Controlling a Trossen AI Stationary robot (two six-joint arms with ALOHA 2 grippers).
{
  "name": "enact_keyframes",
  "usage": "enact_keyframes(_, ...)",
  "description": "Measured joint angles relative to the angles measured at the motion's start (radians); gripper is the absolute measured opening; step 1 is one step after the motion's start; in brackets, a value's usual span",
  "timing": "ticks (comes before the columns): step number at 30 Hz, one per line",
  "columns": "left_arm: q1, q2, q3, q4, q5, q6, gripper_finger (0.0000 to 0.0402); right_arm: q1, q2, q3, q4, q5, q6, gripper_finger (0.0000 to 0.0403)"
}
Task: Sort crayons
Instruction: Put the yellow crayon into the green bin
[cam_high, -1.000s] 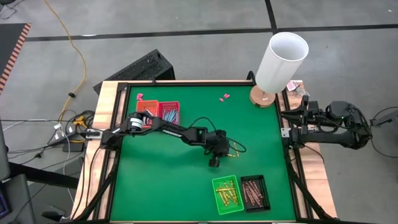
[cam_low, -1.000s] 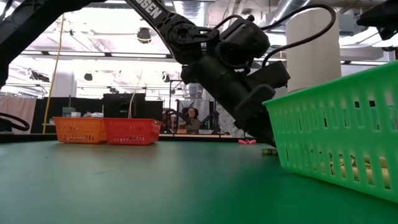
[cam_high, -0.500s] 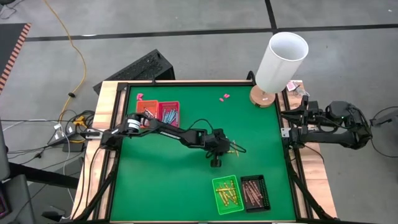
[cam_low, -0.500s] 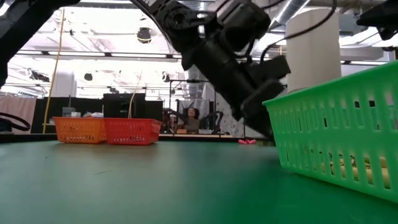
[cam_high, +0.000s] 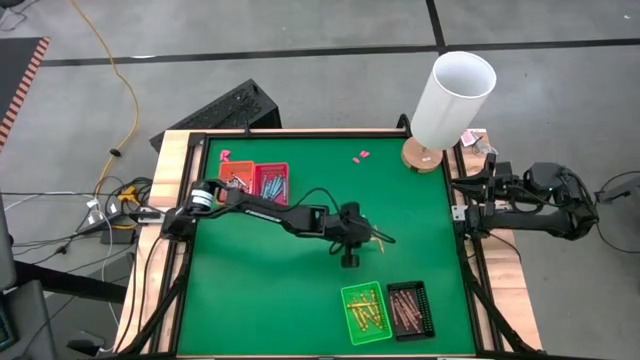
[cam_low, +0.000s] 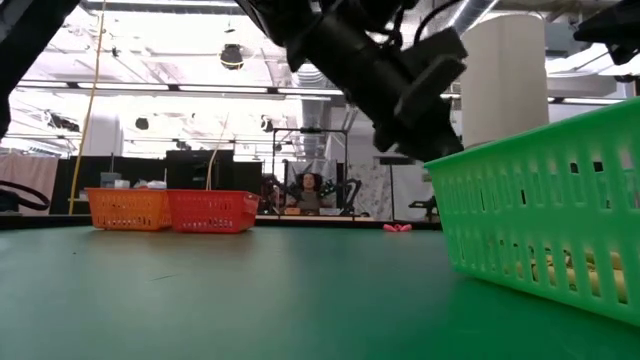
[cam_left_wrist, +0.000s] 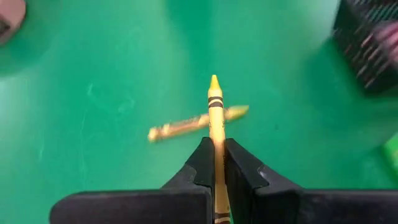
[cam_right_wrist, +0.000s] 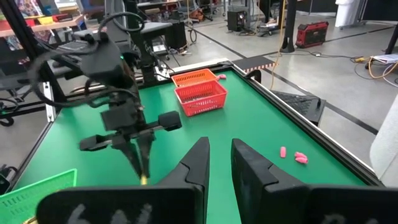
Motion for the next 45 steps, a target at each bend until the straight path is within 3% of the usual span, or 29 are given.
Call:
enact_keyframes(21,-0.188,-0.068,0.001,0.216,0.013,0.078,0.0,0.0,0.0,0.0,0.0,0.001,0.0,0.0068)
enact_keyframes(25,-0.232,-0.068,0.001,0.214,0.088,0.164,0.0,0.0,0.0,0.0,0.0,0.001,0.0,0.0068)
enact_keyframes(31,-0.289,-0.068,0.001,0.214,0.116,0.277,0.001,0.0,0.0,0.0,0.0,0.001,0.0,0.0068)
enact_keyframes(45,-0.27,0.026,0.004,0.246,0.24,0.329,0.0013,0.0,0.0,0.0,0.0,0.001,0.0,0.0068)
